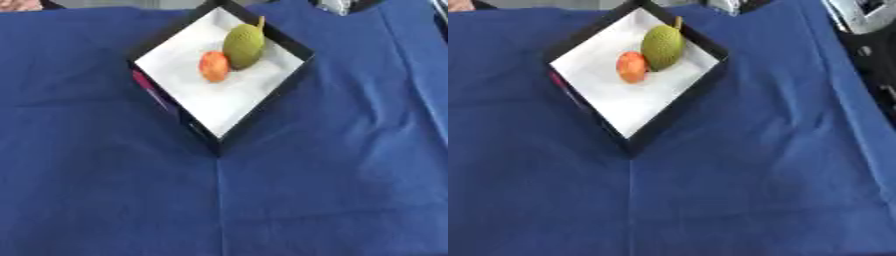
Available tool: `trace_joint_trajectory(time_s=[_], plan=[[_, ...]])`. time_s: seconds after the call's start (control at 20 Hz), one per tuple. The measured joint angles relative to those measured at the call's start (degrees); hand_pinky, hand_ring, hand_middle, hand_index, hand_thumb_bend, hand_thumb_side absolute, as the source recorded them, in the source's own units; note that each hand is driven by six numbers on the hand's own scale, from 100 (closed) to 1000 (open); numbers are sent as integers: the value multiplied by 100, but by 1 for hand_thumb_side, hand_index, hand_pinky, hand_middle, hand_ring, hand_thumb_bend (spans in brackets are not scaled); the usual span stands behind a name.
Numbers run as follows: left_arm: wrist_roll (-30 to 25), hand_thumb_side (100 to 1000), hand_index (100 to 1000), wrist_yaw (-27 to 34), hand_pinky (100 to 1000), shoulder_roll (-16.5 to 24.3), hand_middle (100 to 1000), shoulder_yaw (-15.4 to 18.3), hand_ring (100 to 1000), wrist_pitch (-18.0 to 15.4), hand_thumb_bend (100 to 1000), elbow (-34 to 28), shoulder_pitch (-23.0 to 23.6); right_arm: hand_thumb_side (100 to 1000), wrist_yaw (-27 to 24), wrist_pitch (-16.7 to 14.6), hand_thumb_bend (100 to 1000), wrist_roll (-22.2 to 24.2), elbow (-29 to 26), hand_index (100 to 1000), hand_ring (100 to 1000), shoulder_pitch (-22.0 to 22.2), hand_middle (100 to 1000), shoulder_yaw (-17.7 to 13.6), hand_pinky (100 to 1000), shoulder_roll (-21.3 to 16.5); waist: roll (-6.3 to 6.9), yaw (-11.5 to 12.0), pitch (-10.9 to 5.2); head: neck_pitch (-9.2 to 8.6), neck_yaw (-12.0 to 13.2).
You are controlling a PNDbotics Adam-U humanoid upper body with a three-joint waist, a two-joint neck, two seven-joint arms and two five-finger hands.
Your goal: Pick up objects on the table and place them in the box.
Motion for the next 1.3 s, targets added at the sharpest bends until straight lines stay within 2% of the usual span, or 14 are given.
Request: trace_joint_trajectory(time_s=[0.1,0.15,0.25,0.5,0.75,0.8,0.85,0.95,1.0,1.05,1.1,1.15,1.2,1.3], plan=[[19,646,766,17,708,0,700,25,719,-11,100,3,0,356,196,18,200,18,295,567,570,-194,428,-54,795,367,0,45,-30,0,-28],[35,646,767,22,708,-1,700,39,719,-19,100,3,1,340,340,13,205,13,458,566,570,-274,427,-83,795,540,0,67,-38,0,-44],[81,646,767,34,709,-1,701,72,720,-30,100,3,9,388,682,-36,206,-36,787,565,570,-369,427,-153,793,843,0,103,-42,0,-75],[231,645,767,63,709,-36,702,158,718,-58,100,-15,52,482,1931,-356,223,-356,1586,569,578,-434,439,-392,787,1499,0,201,-43,-1,-152],[330,646,766,72,710,-52,701,175,717,-70,100,-41,52,583,3384,-755,247,-755,2189,582,588,-362,459,-462,788,1916,-1,252,-43,-1,-173],[333,637,765,72,710,-52,700,175,717,-69,100,-48,51,581,3652,-828,300,-828,2264,594,598,-343,467,-456,793,1977,-2,252,-43,-1,-173],[334,646,765,72,710,-52,700,175,717,-67,100,-55,51,615,3903,-900,261,-900,2326,605,607,-327,477,-431,798,2028,-2,252,-43,-1,-172],[329,645,765,72,710,-52,700,174,717,-63,100,-57,49,642,4339,-1029,279,-1029,2435,621,621,-307,490,-361,804,2113,-2,253,-43,-1,-169],[327,645,765,72,711,-52,700,174,717,-60,100,-58,48,695,4529,-1084,327,-1087,2479,696,690,-288,552,-322,828,2146,-2,253,-43,-1,-166],[322,645,765,72,711,-52,700,173,717,-55,100,-58,48,702,4709,-1121,346,-1137,2516,728,721,-274,582,-281,838,2175,-2,253,-43,-1,-165],[316,645,765,72,711,-52,699,173,717,-50,100,-58,47,716,4884,-1150,388,-1180,2543,801,789,-271,663,-235,878,2190,-2,254,-43,-1,-163],[308,645,765,72,711,-52,699,172,717,-44,100,-58,47,716,5029,-1167,388,-1206,2559,801,789,-267,663,-190,878,2205,-2,254,-43,-1,-161],[303,645,765,72,711,-52,699,171,717,-41,100,-58,47,734,5150,-1179,444,-1220,2562,872,858,-253,751,-152,939,2223,-2,254,-43,-1,-159],[293,645,765,72,711,-52,699,171,717,-36,100,-58,47,722,5329,-1184,451,-1224,2569,907,885,-227,787,-96,994,2231,-2,254,-43,-1,-149]])
